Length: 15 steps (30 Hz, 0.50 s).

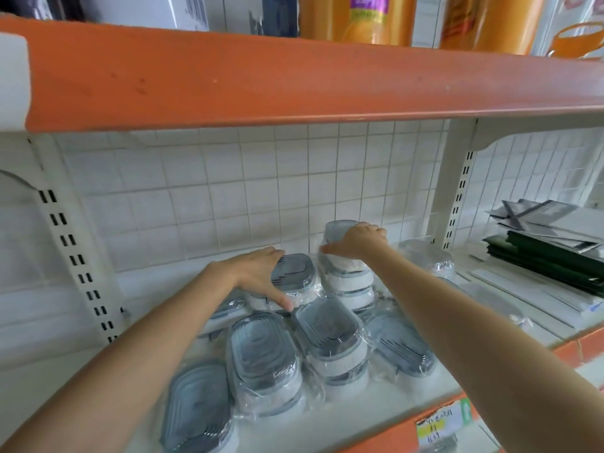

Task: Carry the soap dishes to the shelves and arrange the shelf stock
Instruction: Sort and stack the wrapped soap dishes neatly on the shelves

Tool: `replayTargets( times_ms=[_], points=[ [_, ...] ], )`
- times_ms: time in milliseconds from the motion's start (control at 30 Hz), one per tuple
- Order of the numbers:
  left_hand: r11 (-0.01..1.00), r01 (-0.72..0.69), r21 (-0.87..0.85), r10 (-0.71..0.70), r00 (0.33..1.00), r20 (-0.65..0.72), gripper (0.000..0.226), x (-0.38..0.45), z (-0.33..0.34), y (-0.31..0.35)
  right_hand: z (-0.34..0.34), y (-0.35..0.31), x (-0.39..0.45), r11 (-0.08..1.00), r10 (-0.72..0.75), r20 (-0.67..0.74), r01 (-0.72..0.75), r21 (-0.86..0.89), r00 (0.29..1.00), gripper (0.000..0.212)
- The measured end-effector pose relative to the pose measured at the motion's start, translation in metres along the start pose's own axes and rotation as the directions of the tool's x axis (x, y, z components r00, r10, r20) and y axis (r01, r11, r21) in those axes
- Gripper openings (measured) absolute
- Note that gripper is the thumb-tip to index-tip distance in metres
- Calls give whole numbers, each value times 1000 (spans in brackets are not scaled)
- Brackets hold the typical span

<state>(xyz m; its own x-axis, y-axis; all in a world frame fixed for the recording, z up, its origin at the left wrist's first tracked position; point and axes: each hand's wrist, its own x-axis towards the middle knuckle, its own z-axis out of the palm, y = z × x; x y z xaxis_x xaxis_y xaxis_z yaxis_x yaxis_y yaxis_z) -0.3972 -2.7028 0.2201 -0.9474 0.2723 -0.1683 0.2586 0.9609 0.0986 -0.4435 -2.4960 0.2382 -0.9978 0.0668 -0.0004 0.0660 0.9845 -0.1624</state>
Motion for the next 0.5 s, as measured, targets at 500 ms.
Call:
replayTargets(
  times_ms=[500],
  points=[
    [989,94,118,-60,963,-262,107,-29,-1,32,-10,32,-33,974,-170,-232,200,109,958,99]
  ],
)
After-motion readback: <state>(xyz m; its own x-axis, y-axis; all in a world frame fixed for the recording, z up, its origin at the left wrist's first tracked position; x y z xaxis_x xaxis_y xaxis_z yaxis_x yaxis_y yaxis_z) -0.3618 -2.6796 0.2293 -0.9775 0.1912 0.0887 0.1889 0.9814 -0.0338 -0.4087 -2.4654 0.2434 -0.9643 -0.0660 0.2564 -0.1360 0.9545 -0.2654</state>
